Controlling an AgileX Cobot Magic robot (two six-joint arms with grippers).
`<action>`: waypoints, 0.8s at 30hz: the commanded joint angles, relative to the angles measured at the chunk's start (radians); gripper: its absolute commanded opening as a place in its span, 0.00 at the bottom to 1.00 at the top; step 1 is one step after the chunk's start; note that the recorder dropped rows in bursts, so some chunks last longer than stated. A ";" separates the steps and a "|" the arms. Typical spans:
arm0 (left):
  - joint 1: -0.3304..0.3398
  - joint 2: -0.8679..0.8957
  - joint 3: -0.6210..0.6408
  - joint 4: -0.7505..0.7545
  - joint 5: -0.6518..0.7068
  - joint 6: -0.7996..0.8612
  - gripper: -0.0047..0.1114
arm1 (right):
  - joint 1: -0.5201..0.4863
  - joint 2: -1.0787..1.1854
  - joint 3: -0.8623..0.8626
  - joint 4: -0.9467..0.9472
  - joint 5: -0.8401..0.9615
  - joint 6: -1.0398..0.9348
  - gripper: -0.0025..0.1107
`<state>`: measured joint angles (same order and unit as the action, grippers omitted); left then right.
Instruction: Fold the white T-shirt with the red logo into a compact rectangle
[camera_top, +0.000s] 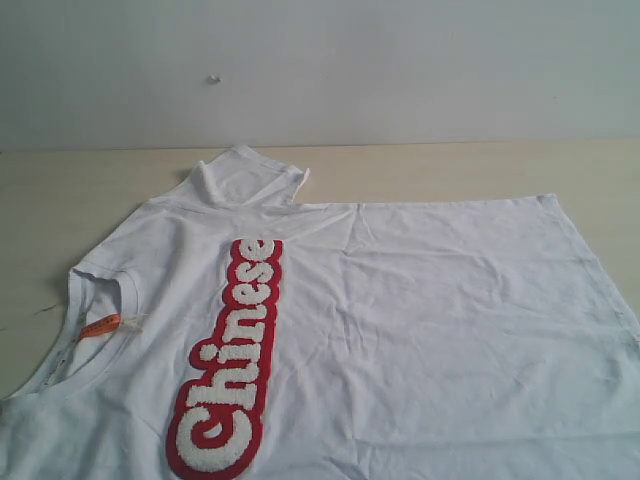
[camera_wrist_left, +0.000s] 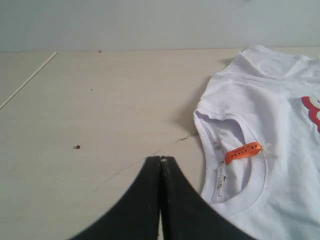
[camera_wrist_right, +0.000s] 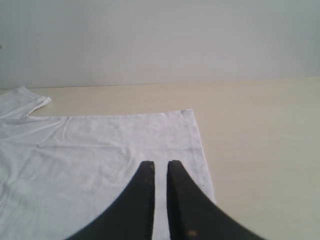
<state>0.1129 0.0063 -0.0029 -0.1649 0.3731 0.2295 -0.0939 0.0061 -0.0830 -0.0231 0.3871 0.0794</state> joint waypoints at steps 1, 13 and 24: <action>-0.002 -0.006 0.003 -0.007 -0.008 0.002 0.04 | 0.000 -0.006 0.006 -0.014 -0.073 -0.009 0.12; -0.002 -0.006 0.003 -0.071 -0.070 -0.003 0.04 | 0.000 -0.006 0.006 -0.014 -0.272 -0.003 0.12; -0.002 -0.006 0.003 -0.302 -0.401 -0.003 0.04 | 0.000 -0.006 0.006 0.023 -0.448 0.003 0.12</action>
<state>0.1129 0.0063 -0.0029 -0.4328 0.0592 0.2295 -0.0939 0.0061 -0.0830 0.0000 -0.0313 0.0810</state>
